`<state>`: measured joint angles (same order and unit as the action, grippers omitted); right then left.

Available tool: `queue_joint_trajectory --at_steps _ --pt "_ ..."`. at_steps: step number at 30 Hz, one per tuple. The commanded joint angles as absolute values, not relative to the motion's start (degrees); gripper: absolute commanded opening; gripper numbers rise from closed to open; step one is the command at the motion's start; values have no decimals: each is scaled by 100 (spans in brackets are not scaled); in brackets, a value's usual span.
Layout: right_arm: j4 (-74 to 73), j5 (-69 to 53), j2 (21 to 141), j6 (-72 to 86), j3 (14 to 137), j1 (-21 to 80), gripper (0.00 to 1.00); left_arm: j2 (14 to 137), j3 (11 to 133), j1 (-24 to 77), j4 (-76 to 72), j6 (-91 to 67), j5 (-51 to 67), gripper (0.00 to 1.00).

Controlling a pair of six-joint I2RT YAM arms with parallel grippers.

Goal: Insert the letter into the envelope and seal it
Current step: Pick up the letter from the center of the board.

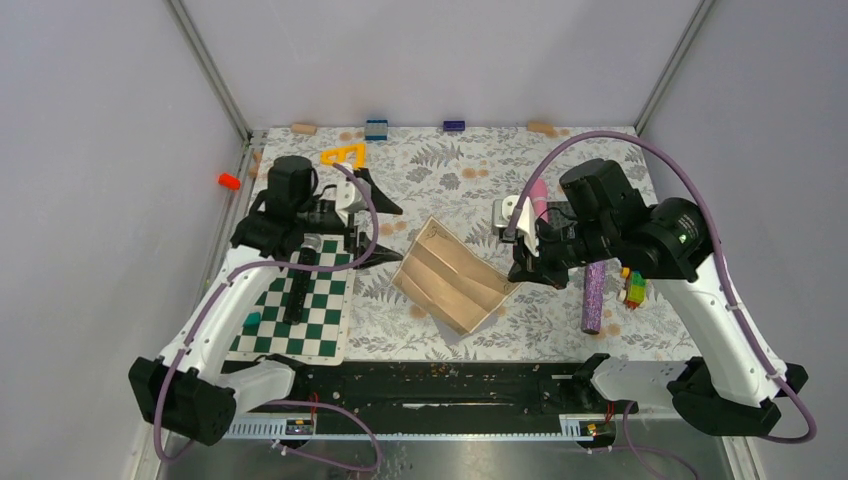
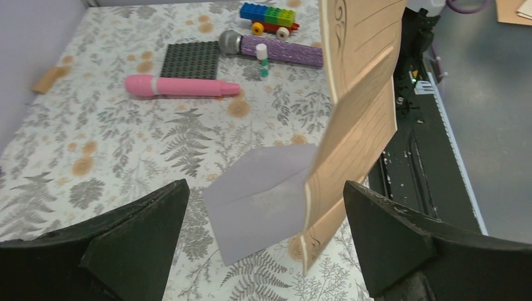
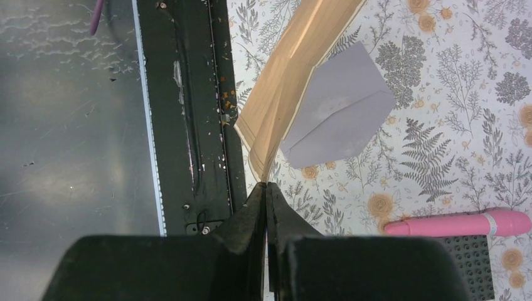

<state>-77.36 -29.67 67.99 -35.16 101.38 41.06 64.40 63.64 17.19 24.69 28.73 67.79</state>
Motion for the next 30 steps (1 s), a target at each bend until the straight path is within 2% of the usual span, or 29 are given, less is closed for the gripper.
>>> queue_joint_trajectory --at_steps 1,9,16,19,23,25,28,30 --pt "-7912 -3071 6853 -3647 10342 4209 0 6652 6694 1952 2939 3462 7070 99" --pt "-7794 -2840 6793 -3715 10499 4235 0 7031 7019 2065 4047 4042 7534 99" --pt "-7418 -2340 6700 -3718 10420 4235 0 7040 6959 2089 4100 3984 7638 98" --pt "-7268 -2111 6691 -3684 10394 4231 0 7040 6942 2109 4103 3933 7648 93" --pt "-6900 -1734 6648 -3593 10292 4236 0 7011 6877 2139 4100 3903 7626 91" --pt "-6835 -1608 6658 -3570 10287 4229 0 6984 6859 2144 4104 3911 7600 91" --pt "-6768 -1490 6673 -3547 10284 4231 0 6957 6831 2142 4104 3949 7592 96" --pt "-6740 -1455 6670 -3545 10283 4236 0 6949 6821 2142 4112 3971 7594 95"
